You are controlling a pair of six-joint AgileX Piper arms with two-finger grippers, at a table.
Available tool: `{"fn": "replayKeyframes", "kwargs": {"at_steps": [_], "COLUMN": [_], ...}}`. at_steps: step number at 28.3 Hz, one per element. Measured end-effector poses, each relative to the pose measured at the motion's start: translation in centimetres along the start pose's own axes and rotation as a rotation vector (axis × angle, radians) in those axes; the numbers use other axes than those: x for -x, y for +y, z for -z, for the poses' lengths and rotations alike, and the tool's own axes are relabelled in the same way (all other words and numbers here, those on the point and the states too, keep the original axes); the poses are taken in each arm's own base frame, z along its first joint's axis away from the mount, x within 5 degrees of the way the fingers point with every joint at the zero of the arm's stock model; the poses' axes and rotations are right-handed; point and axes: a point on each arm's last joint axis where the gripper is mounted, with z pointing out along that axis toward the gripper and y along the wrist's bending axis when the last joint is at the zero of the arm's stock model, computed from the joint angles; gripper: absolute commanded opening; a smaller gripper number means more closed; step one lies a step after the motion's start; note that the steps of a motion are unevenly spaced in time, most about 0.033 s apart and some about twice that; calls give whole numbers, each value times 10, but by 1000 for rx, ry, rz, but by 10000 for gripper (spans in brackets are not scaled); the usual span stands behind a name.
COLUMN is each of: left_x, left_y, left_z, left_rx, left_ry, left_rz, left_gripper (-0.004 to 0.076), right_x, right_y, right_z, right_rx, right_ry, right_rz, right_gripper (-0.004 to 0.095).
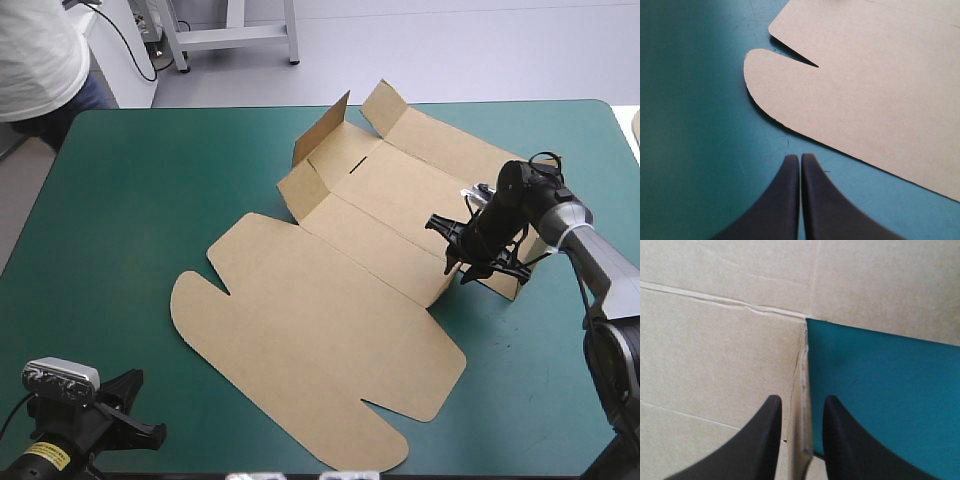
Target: Fold the box
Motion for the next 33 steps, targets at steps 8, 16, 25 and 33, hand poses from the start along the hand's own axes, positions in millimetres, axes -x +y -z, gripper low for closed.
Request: {"fn": "replayKeyframes", "kwargs": {"at_steps": [8, 16, 25, 33], "left_x": [0, 0, 0, 0], "left_y": [0, 0, 0, 0], "left_z": [0, 0, 0, 0], "left_rx": [0, 0, 0, 0], "left_ry": [0, -2, -2, -1], "left_rz": [0, 0, 0, 0], "left_gripper": [-8, -8, -8, -8], "right_x": [0, 1, 9, 26], "right_y": [1, 1, 5, 15], "right_z": [0, 0, 0, 3], "right_rx": [6, 9, 46, 35], "right_ry": [2, -7, -107, -221], "right_rz": [60, 105, 234, 558], "right_gripper": [-19, -19, -18, -17]}}
